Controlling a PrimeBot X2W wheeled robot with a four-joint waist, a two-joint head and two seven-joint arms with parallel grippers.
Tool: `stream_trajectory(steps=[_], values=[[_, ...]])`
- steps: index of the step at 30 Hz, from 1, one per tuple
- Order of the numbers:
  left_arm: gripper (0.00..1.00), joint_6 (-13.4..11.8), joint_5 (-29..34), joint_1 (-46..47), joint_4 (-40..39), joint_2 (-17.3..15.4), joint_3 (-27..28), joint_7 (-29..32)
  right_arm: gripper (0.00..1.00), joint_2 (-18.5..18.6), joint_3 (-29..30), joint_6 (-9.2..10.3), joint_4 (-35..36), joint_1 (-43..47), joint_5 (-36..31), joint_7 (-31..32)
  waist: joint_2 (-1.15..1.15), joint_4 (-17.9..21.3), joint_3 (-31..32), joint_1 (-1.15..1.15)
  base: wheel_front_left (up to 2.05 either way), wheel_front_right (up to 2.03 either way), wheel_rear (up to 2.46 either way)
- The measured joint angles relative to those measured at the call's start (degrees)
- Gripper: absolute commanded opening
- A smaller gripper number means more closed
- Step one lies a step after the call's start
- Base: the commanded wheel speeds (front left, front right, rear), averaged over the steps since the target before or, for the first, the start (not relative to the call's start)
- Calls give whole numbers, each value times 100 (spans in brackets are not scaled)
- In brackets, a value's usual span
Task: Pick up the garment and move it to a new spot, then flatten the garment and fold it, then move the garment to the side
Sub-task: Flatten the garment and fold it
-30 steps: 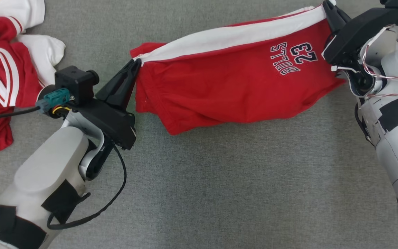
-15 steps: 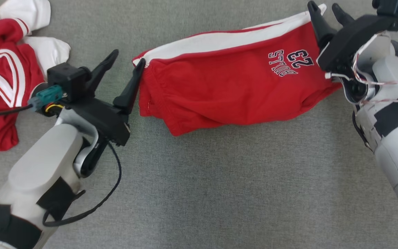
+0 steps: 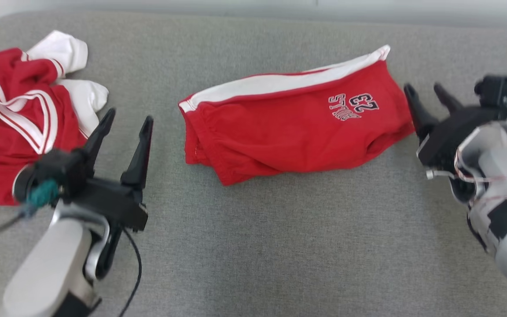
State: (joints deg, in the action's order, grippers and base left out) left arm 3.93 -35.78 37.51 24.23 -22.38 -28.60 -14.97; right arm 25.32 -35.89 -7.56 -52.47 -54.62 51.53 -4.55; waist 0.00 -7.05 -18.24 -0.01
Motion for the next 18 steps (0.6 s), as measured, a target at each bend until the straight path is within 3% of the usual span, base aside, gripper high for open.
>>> stream_trajectory(steps=[4, 7, 14, 18], values=[[100, -283, 578, -723, -631, 263, 708, -1, 100, 55, -64, 0, 1, 309, 229, -77, 0, -2, 165, 0, 0, 0, 0], [100, -309, 965, -1310, -1063, 581, 1190, -1, 100, 79, -99, 0, -52, 441, 333, -149, 0, -24, 247, 0, 0, 0, 0], [100, -11, 1658, -2349, -1506, 1460, 1985, -1, 100, 21, -211, 0, -363, 531, 441, -266, 0, -205, 317, 0, 0, 0, 0], [100, 165, 1990, -2603, -1515, 1703, 2209, -1, 100, -51, -310, 0, -719, 478, 344, -313, 0, -330, 340, 0, 0, 0, 0]])
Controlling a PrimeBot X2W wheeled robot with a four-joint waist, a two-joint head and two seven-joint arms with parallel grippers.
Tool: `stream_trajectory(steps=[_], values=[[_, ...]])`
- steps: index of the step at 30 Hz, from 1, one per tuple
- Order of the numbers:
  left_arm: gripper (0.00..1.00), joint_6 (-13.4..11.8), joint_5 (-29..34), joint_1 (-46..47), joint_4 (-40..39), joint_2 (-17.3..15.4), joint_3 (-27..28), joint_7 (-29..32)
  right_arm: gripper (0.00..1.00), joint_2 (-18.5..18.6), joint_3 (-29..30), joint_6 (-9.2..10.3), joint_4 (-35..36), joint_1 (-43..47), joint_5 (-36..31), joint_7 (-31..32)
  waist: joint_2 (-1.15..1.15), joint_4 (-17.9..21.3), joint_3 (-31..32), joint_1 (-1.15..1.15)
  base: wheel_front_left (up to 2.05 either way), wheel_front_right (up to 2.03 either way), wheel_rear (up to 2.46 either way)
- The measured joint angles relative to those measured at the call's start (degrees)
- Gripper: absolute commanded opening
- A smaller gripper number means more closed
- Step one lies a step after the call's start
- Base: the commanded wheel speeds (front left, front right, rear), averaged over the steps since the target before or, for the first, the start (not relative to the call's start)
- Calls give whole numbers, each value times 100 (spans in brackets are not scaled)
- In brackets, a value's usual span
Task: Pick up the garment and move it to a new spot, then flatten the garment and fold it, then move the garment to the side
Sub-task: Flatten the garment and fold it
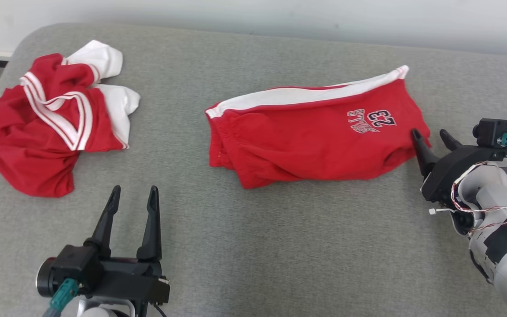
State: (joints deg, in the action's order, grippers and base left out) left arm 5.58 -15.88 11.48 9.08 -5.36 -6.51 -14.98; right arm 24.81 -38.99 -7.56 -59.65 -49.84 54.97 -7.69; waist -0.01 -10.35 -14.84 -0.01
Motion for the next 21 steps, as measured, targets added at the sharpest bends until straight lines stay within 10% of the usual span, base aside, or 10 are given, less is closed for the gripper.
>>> stream_trajectory(steps=[9, 11, 12, 21], values=[[100, 140, 231, -129, -30, 211, 296, 0, 100, -219, -96, 0, -719, -124, -58, 121, 0, -220, 44, 0, 0, 0, 0], [100, 149, 241, -130, -23, 225, 313, 0, 44, -259, -111, 0, -767, -148, -49, 160, 0, -232, 54, 1, 0, 0, 0], [100, 152, 247, -130, -19, 226, 326, 0, 0, -271, -122, 0, -777, -159, -40, 160, 0, -229, 57, 1, 0, 0, 0], [100, 160, 250, -299, 92, 241, 375, 0, 0, -220, -250, 0, -463, 77, 163, -26, 1, -96, 281, 1, 0, 0, 0]])
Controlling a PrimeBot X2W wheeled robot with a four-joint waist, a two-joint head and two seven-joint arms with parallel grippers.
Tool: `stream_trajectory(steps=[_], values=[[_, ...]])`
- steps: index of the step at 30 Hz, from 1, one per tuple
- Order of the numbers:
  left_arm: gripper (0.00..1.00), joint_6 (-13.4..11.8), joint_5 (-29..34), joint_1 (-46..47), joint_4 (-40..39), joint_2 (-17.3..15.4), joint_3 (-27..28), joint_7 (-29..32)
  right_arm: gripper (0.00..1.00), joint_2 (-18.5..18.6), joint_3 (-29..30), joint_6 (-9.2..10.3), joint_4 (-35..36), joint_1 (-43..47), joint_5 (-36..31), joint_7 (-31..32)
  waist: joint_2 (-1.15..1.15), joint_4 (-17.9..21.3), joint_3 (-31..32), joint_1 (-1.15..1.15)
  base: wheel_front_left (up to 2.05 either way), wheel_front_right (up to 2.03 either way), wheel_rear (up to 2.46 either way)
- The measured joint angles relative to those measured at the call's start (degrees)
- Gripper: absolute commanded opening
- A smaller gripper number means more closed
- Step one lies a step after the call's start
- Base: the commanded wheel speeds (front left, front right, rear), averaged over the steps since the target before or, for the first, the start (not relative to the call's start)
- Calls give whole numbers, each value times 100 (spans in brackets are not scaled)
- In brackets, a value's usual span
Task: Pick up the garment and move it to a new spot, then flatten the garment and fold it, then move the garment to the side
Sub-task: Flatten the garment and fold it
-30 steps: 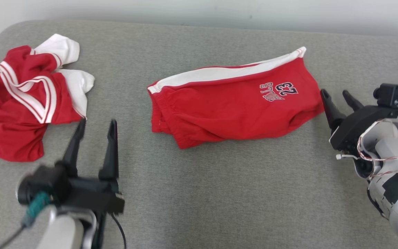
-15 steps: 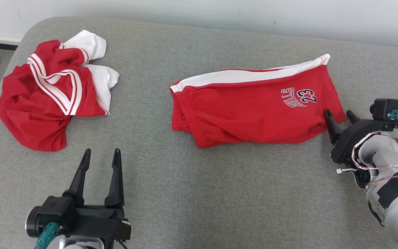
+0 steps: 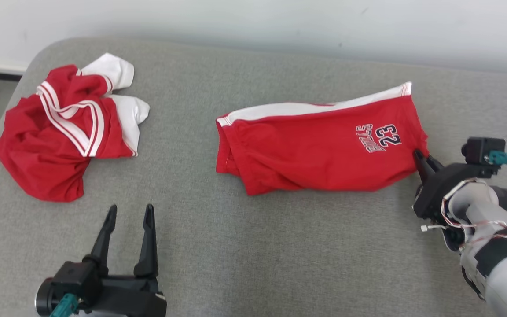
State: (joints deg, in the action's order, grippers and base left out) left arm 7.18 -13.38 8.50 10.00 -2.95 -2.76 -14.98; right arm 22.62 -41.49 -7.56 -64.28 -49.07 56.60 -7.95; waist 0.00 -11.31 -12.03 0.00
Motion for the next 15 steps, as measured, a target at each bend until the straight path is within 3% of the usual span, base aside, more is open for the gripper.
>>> stream_trajectory(steps=[15], values=[[100, 23, 8, -461, 58, 3, 1, 0, 0, 992, 21, 0, 1416, 1736, 844, -261, -1, 497, 578, -1, 0, 0, 0]])
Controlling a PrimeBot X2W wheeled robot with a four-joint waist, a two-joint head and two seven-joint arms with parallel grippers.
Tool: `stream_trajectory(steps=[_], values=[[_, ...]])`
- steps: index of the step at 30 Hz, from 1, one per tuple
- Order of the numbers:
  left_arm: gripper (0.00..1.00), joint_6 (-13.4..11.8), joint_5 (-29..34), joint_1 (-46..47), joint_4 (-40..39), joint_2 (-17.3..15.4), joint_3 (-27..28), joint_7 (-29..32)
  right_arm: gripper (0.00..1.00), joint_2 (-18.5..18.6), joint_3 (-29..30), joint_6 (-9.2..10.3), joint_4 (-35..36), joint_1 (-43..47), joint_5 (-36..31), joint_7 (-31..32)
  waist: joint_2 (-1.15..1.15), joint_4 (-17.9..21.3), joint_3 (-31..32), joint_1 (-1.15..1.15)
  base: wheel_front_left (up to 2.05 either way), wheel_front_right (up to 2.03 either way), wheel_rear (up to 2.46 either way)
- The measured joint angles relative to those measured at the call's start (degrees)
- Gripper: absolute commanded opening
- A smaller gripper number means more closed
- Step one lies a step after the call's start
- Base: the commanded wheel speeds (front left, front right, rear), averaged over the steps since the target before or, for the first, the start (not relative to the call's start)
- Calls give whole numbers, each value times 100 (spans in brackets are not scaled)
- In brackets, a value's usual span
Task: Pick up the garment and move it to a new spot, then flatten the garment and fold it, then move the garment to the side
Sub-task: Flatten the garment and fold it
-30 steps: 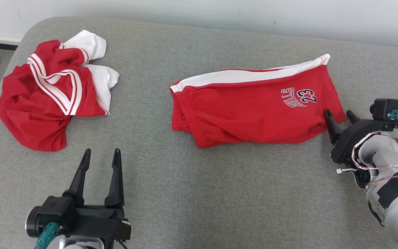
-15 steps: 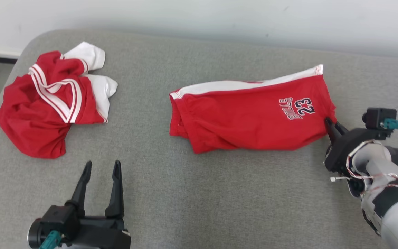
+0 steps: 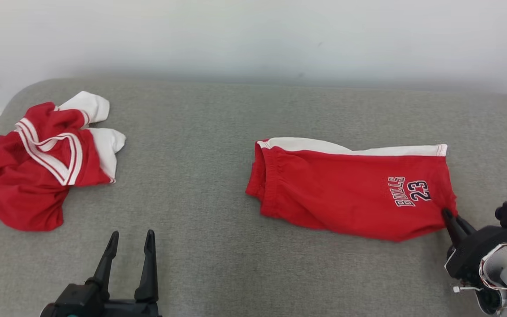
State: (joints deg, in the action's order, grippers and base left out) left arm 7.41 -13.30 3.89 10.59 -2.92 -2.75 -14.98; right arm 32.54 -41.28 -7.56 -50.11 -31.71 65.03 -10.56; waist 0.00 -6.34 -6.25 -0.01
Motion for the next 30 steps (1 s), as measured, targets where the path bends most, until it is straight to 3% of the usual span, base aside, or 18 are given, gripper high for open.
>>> stream_trajectory(steps=[1, 4, 11, 30], values=[[100, 0, -9, -34, 0, -1, 4, 0, 0, 16, 14, 0, 19, 58, 26, 9, 0, 40, 11, 0, 0, 0, 0], [100, 0, -9, -44, 3, 0, -4, 0, 100, 21, 57, 0, 21, 117, 52, 42, 0, 141, 28, 0, 0, 0, 0], [100, 0, -10, -31, 25, 2, -49, 0, 100, 73, 88, 0, -225, -193, -221, -3, 0, 187, 3, 1, 0, 0, 0], [100, 1, 112, 120, 81, 1, -35, 0, 100, -291, -7, 0, -1607, -1175, -543, 996, 1, -97, -311, 1, 0, 0, 0]])
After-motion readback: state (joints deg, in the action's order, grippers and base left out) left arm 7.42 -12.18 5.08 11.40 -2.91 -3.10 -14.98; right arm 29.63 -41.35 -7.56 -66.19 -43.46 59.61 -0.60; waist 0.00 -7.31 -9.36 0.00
